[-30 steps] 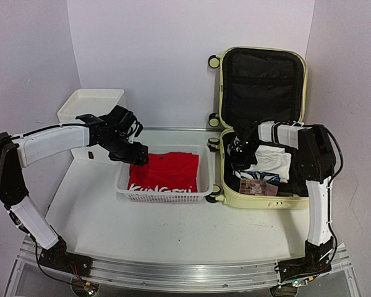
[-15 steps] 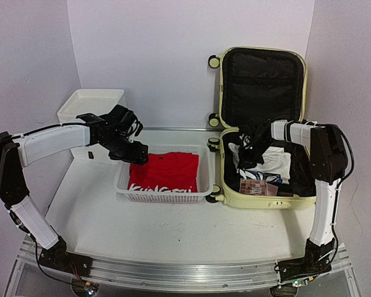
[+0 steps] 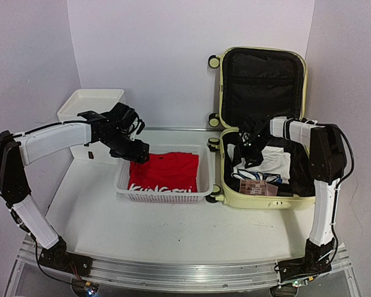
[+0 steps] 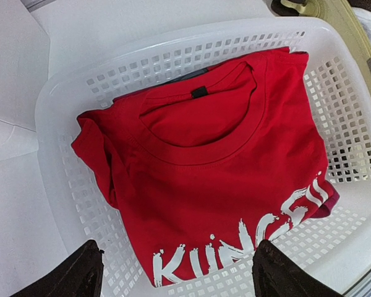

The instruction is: Open, take out, and arrange the luggage

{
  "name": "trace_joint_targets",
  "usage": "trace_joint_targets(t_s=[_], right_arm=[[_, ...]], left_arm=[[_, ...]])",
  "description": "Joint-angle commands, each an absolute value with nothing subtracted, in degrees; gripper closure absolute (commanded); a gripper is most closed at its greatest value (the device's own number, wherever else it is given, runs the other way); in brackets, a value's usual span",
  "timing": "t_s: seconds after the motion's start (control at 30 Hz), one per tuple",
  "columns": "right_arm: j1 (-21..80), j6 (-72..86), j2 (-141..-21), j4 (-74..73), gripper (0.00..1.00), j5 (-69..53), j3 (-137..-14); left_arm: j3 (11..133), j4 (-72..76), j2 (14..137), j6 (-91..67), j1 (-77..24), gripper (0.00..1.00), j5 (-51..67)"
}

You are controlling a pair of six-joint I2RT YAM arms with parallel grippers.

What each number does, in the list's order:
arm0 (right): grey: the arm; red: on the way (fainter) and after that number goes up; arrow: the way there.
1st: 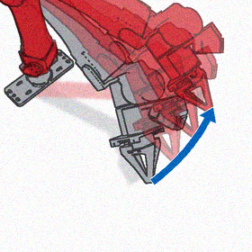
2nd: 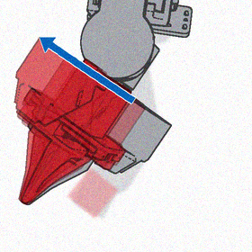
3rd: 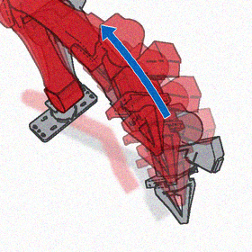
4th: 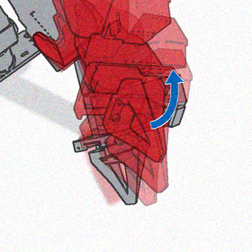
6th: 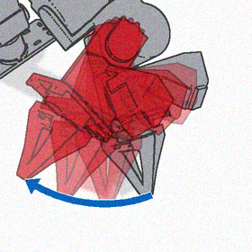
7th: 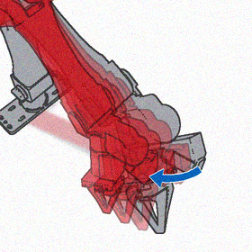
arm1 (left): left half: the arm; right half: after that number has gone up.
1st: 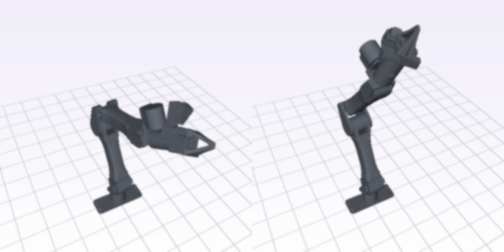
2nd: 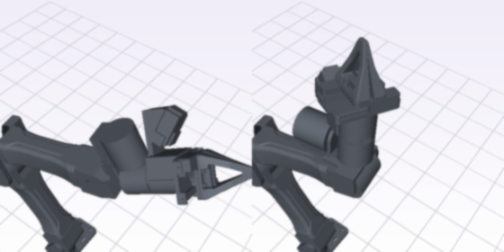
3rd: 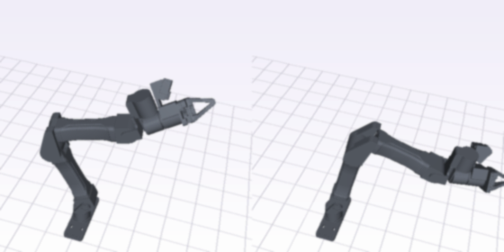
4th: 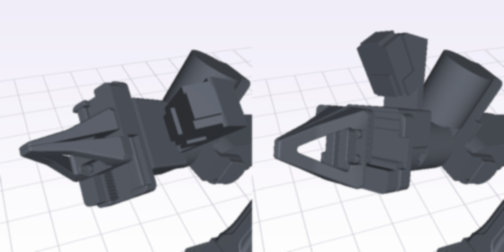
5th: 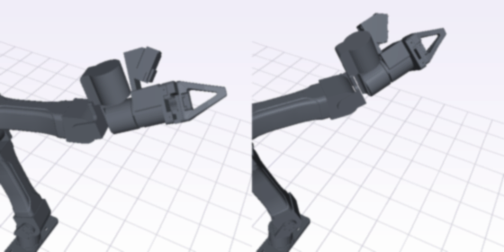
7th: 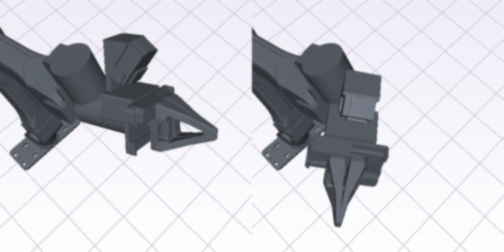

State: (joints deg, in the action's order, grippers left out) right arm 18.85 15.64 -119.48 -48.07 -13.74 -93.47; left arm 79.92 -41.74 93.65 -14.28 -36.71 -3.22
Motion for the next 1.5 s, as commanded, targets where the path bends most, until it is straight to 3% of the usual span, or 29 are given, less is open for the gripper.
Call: trace_joint_targets(t_s=[0.0, 0.2, 0.6, 0.8, 1.23, 1.47], right_arm=[[19.26, 16.39, -118.96, -48.7, 0.36, -9.85, -97.63], [19.37, 18.37, -123.4, -48.71, 0.37, -7.12, -104.51], [20.54, 16.18, -132.77, -48.37, 0.55, -3.47, -115.23], [21.9, 14.76, -135.2, -49.34, 0.43, 4.79, -116.32], [23.0, 13.28, -139.85, -53.96, 0.36, 12.73, -115.67], [23.01, 12.13, -140.33, -53.42, 0.57, 10.61, -111.22]], left_arm=[[83.5, -43.29, 94.23, -12.28, -36.47, 0.16, -3.87], [85.05, -43.76, 95.24, -11.71, -36.47, 0.16, -3.67], [86.09, -44.74, 95.36, -10.55, -36.47, 0.16, -5.0], [86.43, -44.83, 95.81, -10.46, -36.47, 0.16, -5.57], [86.51, -44.91, 96.3, -10.62, -36.43, 0.16, -5.87], [86.01, -44.95, 96.01, -11.07, -36.47, 0.16, -6.18]])
